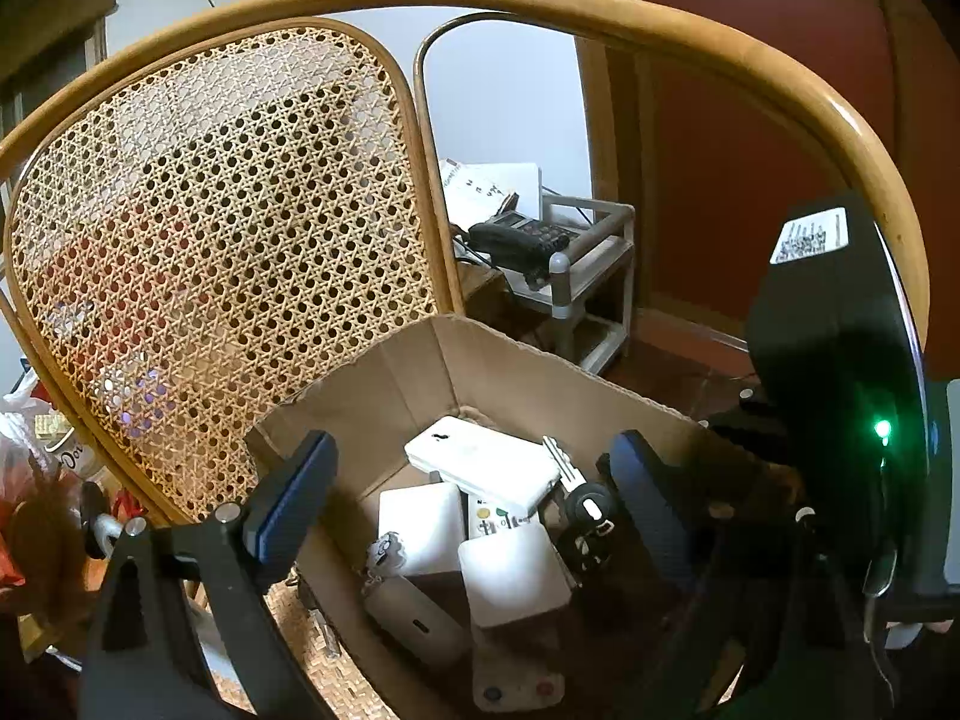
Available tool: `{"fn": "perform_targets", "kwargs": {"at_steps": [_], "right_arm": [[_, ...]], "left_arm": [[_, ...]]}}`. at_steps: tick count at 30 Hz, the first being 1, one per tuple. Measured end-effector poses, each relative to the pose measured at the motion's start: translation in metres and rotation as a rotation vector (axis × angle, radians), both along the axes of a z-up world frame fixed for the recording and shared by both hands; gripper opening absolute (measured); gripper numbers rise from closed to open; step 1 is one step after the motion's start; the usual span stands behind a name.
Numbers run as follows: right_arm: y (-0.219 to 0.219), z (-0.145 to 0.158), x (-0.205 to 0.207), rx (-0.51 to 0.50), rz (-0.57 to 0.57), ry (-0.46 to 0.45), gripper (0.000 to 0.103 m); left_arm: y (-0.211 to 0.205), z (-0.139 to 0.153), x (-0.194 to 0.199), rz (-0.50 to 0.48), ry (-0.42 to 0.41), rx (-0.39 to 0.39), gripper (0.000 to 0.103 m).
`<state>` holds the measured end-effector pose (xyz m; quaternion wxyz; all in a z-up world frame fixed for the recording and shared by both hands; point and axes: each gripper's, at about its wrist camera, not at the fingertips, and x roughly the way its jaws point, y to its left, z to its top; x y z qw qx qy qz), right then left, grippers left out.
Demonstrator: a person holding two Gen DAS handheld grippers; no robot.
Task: Organize rigid objects
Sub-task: 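Move the left tool back over the black car key on the seat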
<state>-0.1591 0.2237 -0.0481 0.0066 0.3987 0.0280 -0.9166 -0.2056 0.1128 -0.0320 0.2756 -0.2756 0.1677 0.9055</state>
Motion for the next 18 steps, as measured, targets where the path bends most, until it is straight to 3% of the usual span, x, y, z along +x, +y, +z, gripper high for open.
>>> {"fn": "perform_targets", "kwargs": {"at_steps": [4,8,13,16,18], "right_arm": [[0.000,-0.001,0.000,-0.003,0.001,0.000,0.014],[0.000,-0.001,0.000,-0.004,0.002,-0.001,0.014],[0.000,-0.001,-0.001,-0.003,-0.002,-0.001,0.014],[0.000,-0.001,-0.001,-0.002,-0.002,-0.001,0.014],[0.000,-0.001,-0.001,-0.002,-0.002,-0.001,0.014]], "left_arm": [[-0.012,0.006,0.003,0.020,-0.021,0.049,0.092],[-0.044,0.023,0.011,0.043,-0.004,0.146,0.092],[-0.102,0.018,-0.003,0.194,-0.049,0.170,0.090],[-0.129,-0.004,-0.020,0.250,-0.138,0.108,0.056],[-0.146,-0.018,-0.031,0.306,-0.191,0.066,0.056]]}}
